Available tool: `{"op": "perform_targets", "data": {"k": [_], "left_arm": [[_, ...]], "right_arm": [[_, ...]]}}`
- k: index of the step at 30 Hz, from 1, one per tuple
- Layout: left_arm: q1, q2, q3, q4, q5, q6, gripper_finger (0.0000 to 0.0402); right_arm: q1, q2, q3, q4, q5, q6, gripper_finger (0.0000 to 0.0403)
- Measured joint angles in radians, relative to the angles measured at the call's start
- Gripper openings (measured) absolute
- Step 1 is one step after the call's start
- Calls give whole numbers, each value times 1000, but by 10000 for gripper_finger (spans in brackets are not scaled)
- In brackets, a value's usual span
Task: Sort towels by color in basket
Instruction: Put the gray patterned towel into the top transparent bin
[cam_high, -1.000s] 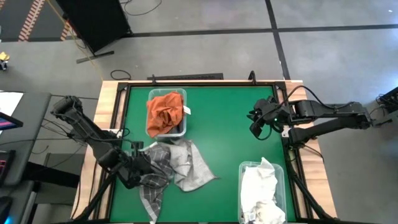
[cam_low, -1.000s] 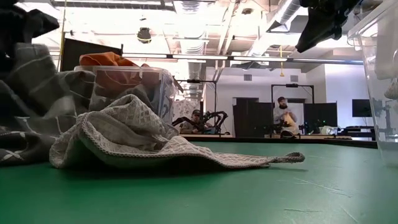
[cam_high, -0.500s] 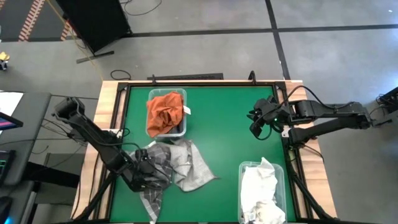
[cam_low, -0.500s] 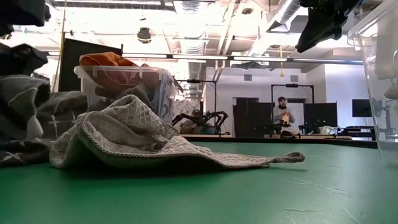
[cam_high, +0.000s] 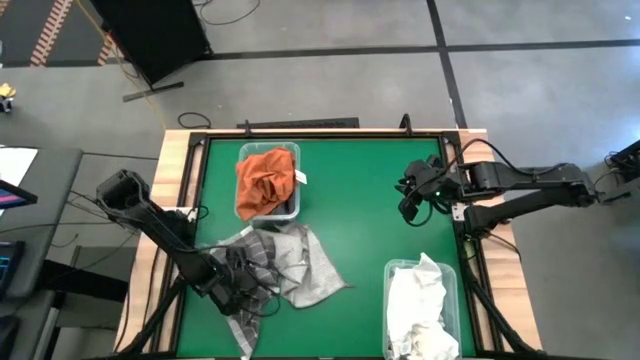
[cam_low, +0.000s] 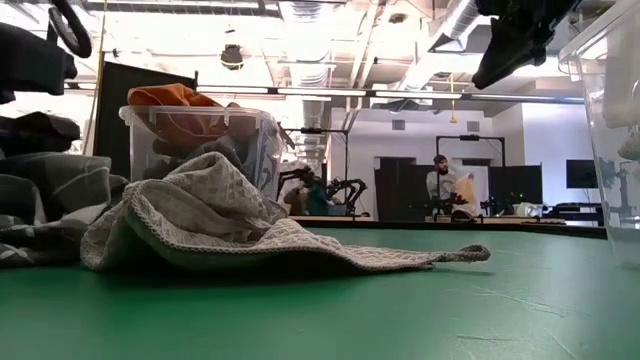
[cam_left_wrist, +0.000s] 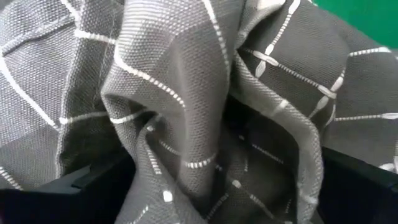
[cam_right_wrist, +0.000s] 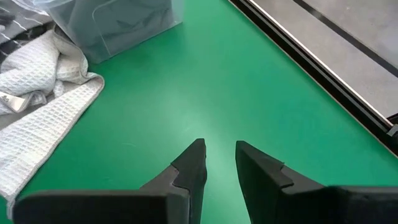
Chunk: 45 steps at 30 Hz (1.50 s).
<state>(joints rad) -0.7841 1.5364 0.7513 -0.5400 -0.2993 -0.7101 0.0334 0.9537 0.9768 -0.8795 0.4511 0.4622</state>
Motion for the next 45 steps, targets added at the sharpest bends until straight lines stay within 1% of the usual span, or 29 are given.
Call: {"op": "perform_targets", "data": {"k": [4,6,8,10,12,17,18,19,23,25,28,31,32,34,36,40,45], "left_arm": [[3,53,1,-9,-10,-12,387],[3,61,1,-3,-7,-6,369],[3,62,1,3,-3,12,337],[3,62,0,8,2,37,291],[3,63,0,10,1,56,234],[7,65,-2,1,-4,111,64],[7,65,-3,0,-3,122,36],[7,65,-3,0,1,131,24],[7,65,24,-41,14,162,22],[7,54,67,-115,25,183,22],[7,9,146,-301,38,222,22],[6,-70,268,-400,15,237,22],[4,-96,305,-456,-3,238,22],[-2,-144,378,-553,-47,239,22],[-10,-194,459,-584,-95,258,22],[-26,-274,593,-687,-255,318,22],[-7,-339,715,-682,-472,503,22]], "right_arm": [[0,26,0,0,0,-1,118],[0,37,0,0,0,-2,118],[0,46,0,2,0,-13,118],[0,49,0,6,0,-15,118],[0,50,0,7,0,-18,118],[0,47,0,8,0,-18,118],[0,47,0,8,0,-18,118],[0,47,0,8,0,-18,118],[0,47,0,8,0,-18,118],[0,47,0,7,0,-18,118],[0,47,0,8,0,-18,118],[0,47,0,7,0,-18,118],[0,47,0,7,0,-18,118],[0,47,0,6,0,-20,118],[0,47,0,6,0,-23,118],[0,47,0,6,0,-26,118],[0,47,0,6,0,-29,118]]}}
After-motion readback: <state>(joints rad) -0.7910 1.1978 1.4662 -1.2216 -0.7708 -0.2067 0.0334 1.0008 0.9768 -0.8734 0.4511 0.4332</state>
